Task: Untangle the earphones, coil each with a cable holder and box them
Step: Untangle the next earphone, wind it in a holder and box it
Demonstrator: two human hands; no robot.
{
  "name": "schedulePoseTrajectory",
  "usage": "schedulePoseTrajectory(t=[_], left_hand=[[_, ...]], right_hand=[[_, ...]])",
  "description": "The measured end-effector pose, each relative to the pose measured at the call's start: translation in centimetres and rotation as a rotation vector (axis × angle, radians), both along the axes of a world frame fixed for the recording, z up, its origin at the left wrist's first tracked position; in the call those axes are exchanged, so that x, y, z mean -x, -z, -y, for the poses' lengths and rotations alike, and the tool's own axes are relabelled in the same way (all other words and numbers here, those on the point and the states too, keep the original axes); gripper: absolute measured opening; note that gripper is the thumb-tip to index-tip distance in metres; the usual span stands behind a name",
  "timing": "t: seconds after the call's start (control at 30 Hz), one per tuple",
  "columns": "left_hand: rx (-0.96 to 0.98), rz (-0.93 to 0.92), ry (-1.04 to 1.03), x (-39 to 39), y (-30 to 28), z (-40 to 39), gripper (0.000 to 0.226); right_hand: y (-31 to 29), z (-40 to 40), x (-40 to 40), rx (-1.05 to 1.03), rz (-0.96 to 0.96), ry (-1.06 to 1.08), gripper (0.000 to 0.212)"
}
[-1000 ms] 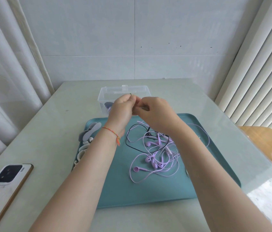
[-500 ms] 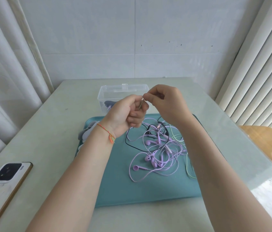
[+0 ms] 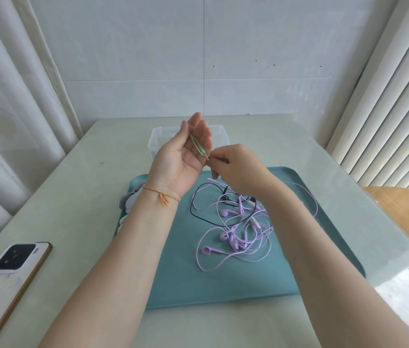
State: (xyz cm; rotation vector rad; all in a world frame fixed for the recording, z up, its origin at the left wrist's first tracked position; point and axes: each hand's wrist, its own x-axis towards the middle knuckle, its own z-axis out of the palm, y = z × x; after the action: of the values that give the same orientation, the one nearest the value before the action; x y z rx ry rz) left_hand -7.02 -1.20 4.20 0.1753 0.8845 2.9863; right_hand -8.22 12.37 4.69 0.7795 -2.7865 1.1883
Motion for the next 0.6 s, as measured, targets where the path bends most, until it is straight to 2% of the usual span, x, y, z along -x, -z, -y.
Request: schedulePoseTrajectory(t=[0.17, 0.33, 0.47, 0.6], left_hand=[[0.198, -0.032, -0.207, 0.5, 0.8, 0.5, 0.025], [0.474, -0.035, -0.293, 0.6, 1.5, 0.4, 0.024], [0.786, -0.053, -0.236, 0.6, 1.7, -0.3, 0.023], [0.955, -0.051, -0.14, 0.3, 1.9, -0.9, 0.03]], right_hand=[[-0.3, 0.0, -0.2, -0.037, 0.018, -0.024, 0.022], [-0.9, -0.4, -0.5, -0.054, -0.022, -0.002, 0.019], [-1.2, -0.9, -0.2, -0.025, -0.1, 0.059, 0.019], [-1.6, -1.8, 0.5, 0.044, -0.175, 0.14, 0.013]])
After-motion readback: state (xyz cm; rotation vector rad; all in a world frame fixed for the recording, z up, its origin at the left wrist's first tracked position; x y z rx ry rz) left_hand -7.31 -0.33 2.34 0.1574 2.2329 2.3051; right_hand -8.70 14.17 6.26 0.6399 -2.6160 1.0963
